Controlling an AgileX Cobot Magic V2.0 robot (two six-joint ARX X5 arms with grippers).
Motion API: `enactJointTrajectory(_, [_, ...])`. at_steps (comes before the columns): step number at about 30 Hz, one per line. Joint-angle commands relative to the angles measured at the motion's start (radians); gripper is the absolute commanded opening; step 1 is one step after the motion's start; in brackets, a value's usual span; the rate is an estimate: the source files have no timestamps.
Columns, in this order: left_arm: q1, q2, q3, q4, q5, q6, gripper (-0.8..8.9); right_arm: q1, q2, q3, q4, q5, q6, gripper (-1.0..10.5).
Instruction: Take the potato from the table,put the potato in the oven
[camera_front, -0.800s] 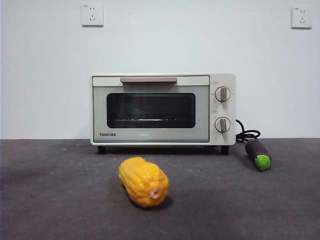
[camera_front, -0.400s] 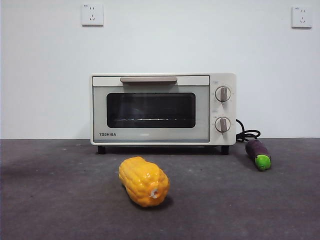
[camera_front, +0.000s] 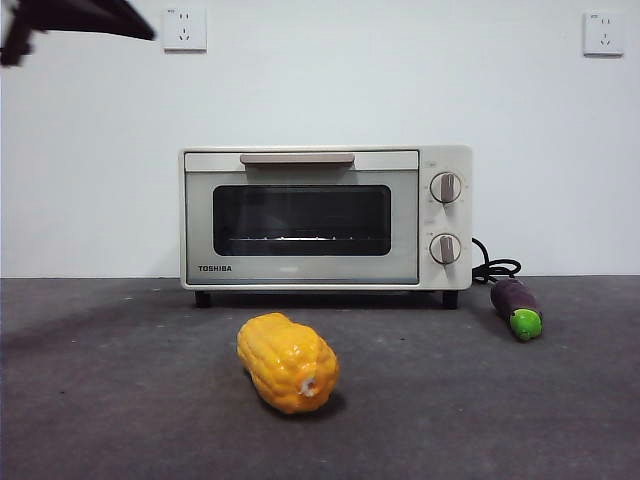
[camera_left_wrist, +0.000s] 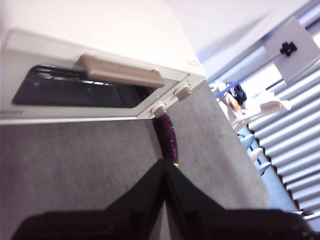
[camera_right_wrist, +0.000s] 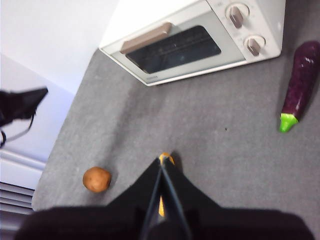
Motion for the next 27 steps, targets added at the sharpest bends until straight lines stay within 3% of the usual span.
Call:
enactJointTrajectory(1, [-0.035, 0.102, 0.131, -0.053, -0.043, 0.056, -0.06, 0.001, 0.012, 0.003, -0.008, -0.005, -0.009, 0.0])
enactJointTrajectory(14, [-0.152, 0.501, 0.653, -0.280, -0.145, 0.123, -0.06, 0.001, 0.029, 0.045, -0.043, -0.006, -0.009, 0.0])
enactJointTrajectory(27, [-0.176, 0.660, 0.732, -0.285, -0.243, 0.123, -0.06, 0.001, 0.114, 0.209, -0.173, -0.002, -0.087, 0.0])
